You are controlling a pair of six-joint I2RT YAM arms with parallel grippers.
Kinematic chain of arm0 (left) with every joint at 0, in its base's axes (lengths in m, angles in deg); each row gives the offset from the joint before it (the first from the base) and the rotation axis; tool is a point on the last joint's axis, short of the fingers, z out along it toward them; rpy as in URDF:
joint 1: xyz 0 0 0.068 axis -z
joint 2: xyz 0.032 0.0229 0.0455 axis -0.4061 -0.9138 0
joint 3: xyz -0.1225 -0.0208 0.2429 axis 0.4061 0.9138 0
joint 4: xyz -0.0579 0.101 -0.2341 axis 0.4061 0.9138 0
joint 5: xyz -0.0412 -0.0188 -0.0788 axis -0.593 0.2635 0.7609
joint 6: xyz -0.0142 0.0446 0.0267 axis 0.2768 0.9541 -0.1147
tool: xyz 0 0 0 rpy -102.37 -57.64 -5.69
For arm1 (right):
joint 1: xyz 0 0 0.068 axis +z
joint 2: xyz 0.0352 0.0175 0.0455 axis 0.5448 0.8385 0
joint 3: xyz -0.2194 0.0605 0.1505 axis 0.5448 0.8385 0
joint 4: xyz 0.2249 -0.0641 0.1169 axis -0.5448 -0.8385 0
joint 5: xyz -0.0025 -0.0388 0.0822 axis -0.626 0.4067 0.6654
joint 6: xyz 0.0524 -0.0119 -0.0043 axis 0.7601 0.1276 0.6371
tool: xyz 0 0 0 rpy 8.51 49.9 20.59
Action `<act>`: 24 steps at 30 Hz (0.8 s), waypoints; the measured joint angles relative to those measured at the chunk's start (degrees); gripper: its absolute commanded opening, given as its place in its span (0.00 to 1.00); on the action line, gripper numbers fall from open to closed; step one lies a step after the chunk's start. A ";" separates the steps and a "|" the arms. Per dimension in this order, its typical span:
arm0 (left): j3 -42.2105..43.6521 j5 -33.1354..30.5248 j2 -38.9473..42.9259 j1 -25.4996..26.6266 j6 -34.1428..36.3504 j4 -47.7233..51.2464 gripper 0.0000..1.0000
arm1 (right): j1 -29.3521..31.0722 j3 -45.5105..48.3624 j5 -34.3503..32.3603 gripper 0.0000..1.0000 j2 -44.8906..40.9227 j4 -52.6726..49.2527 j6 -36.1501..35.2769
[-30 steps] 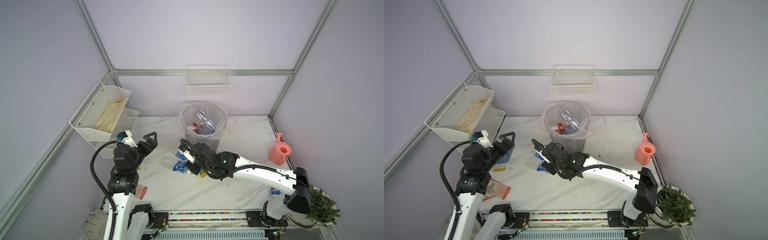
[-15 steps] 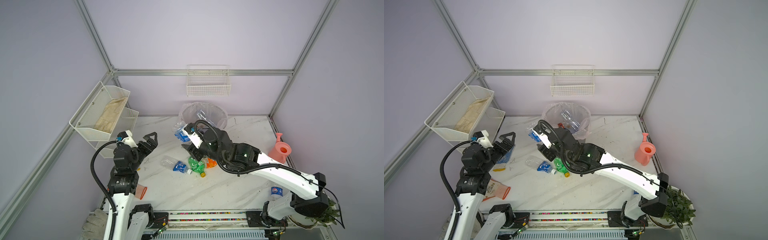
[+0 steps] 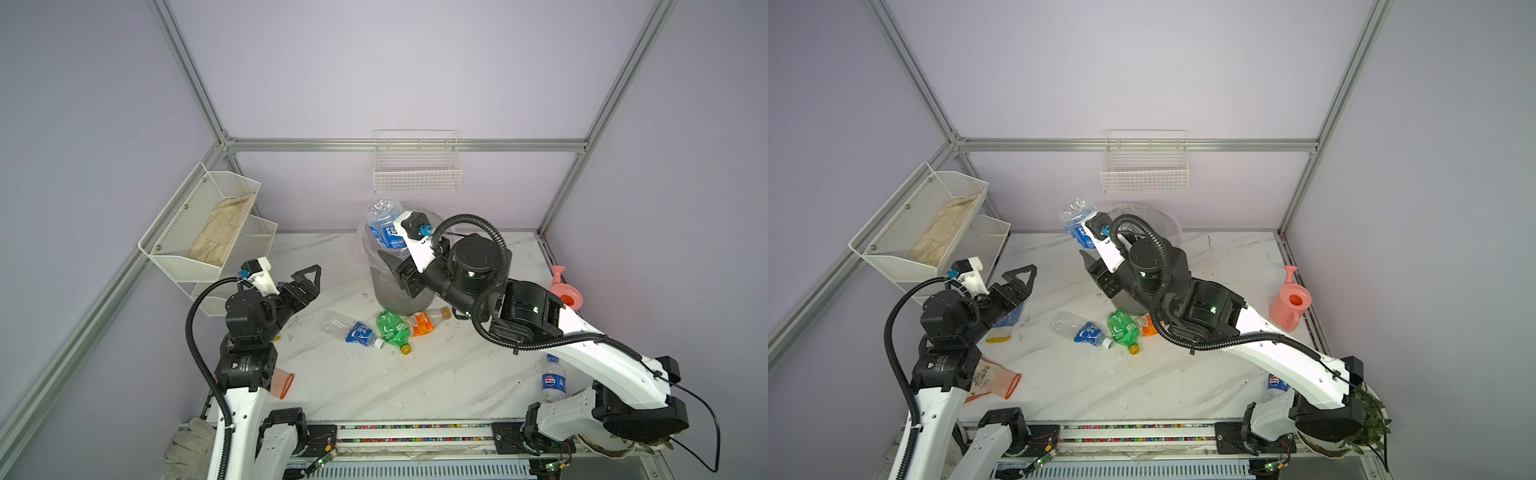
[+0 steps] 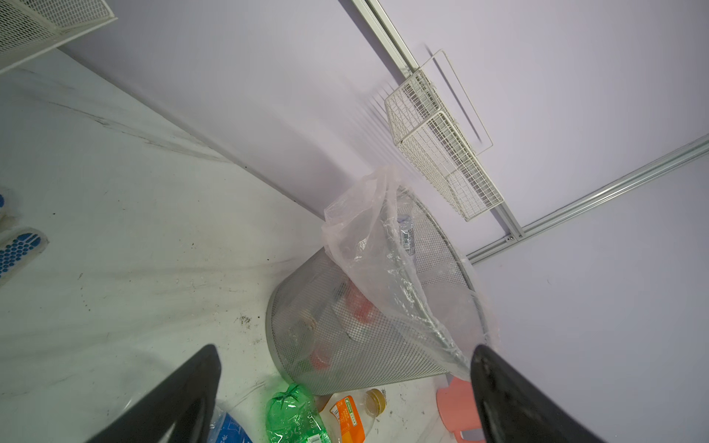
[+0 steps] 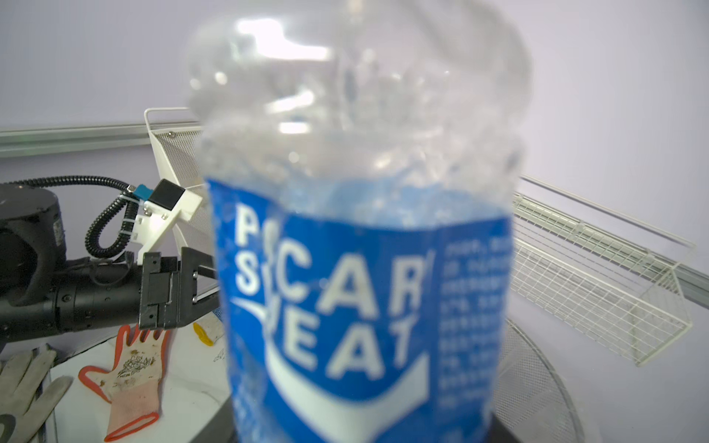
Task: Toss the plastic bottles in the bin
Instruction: 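Move the bottle over the wastebasket and open the right gripper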
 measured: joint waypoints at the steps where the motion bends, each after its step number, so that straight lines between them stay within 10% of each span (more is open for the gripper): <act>1: 0.00 0.09 0.17 0.39 0.13 0.00 1.00 | 0.00 -0.31 -0.50 0.31 -0.15 0.59 -0.33; 12: 0.00 -2.95 1.88 11.43 2.36 -1.95 1.00 | -1.79 -7.98 -4.42 0.35 2.73 2.36 -1.92; 19: 0.00 -6.36 1.16 15.98 4.09 -2.69 1.00 | -13.42 -17.57 1.38 0.34 14.03 -0.98 3.43; 20: 0.00 -6.67 1.03 16.33 4.35 -2.71 1.00 | -15.28 -19.56 2.34 0.39 16.72 -2.25 4.59; 23: 0.00 -7.39 1.07 16.98 4.92 -2.71 1.00 | -19.58 -26.75 4.17 0.96 25.33 -8.37 8.13; 24: 0.00 -7.54 1.16 17.09 5.29 -2.67 1.00 | -20.68 -28.87 4.35 0.97 27.93 -10.71 9.09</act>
